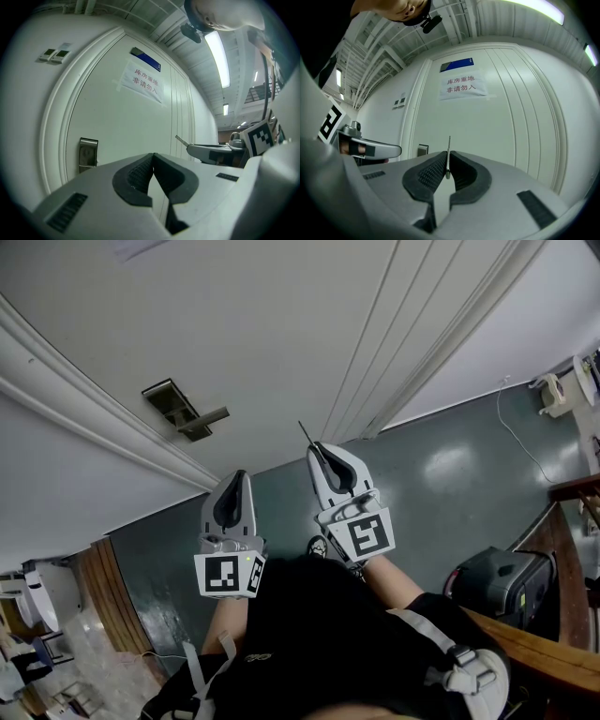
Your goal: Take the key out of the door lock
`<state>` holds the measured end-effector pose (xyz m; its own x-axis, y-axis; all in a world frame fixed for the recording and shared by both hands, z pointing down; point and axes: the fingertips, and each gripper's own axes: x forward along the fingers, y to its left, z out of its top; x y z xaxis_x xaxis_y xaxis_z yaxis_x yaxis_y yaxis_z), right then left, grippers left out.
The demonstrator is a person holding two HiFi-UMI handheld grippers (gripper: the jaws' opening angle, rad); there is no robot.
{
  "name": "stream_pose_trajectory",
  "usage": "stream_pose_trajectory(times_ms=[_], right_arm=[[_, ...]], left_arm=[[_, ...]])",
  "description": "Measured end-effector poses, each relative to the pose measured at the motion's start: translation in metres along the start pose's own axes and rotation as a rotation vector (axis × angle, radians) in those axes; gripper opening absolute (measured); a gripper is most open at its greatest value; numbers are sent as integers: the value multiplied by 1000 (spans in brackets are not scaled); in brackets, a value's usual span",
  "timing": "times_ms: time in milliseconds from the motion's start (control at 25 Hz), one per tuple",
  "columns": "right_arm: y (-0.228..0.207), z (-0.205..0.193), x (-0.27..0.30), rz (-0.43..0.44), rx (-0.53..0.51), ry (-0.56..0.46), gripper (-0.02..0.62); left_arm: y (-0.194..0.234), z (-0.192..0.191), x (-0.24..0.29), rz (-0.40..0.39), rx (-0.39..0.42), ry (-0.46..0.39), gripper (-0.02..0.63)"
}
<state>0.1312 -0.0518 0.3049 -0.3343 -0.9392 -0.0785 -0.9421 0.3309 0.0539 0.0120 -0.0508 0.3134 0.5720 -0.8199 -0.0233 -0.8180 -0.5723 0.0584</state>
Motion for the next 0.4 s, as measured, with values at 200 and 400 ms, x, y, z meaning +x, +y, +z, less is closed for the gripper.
stream_pose_trajectory(times_ms=[200,400], right_arm=[[-3,1,-6,-4,4,0,32],[-5,8,-2,-2,39,-8,32]], left_arm=[[-7,-1,0,-3,1,5,23],[-8,-1,4,-4,4,0,23]])
